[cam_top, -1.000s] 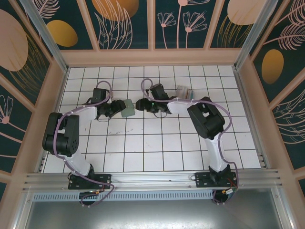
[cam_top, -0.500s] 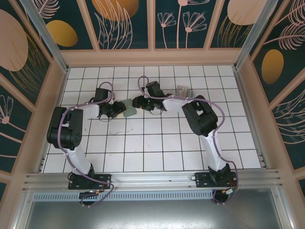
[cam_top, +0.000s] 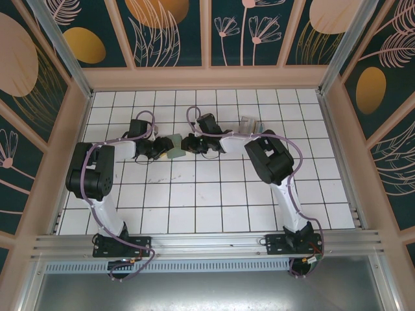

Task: Put the credit cards into the card holder
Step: Pick up the card holder from the center of the table.

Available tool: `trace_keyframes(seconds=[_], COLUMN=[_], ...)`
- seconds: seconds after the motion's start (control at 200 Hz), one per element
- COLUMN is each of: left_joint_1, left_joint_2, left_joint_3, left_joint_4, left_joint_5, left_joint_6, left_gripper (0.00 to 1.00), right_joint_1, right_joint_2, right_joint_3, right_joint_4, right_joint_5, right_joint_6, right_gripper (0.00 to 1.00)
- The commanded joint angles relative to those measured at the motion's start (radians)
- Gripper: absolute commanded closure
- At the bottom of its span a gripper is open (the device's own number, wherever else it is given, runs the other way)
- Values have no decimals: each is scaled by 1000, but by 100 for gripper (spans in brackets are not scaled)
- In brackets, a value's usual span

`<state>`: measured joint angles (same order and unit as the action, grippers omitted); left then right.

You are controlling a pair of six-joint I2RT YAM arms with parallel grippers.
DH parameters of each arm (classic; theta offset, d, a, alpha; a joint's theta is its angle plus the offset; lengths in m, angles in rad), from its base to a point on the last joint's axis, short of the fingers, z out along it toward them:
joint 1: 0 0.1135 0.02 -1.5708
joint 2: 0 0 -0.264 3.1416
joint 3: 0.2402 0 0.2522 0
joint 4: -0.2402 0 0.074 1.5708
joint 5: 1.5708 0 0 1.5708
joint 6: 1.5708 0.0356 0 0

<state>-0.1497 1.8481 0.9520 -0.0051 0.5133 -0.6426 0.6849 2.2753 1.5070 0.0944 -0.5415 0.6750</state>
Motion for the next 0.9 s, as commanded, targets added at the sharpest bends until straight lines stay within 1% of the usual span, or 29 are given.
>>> trace_keyframes(seconds=[0.0,0.03,0.1,0.285,0.33,0.395,0.445,0.47,0.52,0.571,0.611,0.721,0.781,0.861,0.896], left_joint_1=[1,4,13,23,23,25,25,25,26,25,25,25,25,25,25], left_joint_2=[-3,1,3,2,-4,1,13,19,28,25,18,13,0,-38,-55], left_joint_3=[16,14,3,-10,-12,-10,-5,-4,-13,-29,-42,-40,-37,-55,-63], left_joint_4=[-56,-67,-45,2,5,8,18,33,66,96,116,123,119,135,137], left_joint_5=[-99,-112,-116,-110,-122,-140,-124,-98,-50,-28,-27,-10,10,24,30], left_joint_6=[-20,-26,-45,-56,-56,-52,-51,-52,-64,-76,-78,-58,-48,-49,-48], left_gripper=[48,47,47,48,47,45,45,46,51,57,64,90,99,100,100], right_joint_1=[14,14,13,10,6,-1,-5,-6,-7,-8,-8,-8,-9,-8,-9], right_joint_2=[13,14,13,4,3,-2,-9,-16,-22,-18,-11,-10,-17,-26,-33], right_joint_3=[-11,-14,-17,-43,-53,-70,-88,-98,-113,-121,-120,-128,-137,-138,-135], right_joint_4=[0,1,9,30,46,83,107,119,139,149,153,156,157,147,127], right_joint_5=[-32,-32,-43,-58,-75,-112,-125,-130,-132,-136,-142,-136,-128,-114,-95], right_joint_6=[6,7,14,22,34,53,65,70,77,85,89,89,89,78,59], right_gripper=[89,90,95,98,100,100,100,100,100,100,100,100,100,100,98])
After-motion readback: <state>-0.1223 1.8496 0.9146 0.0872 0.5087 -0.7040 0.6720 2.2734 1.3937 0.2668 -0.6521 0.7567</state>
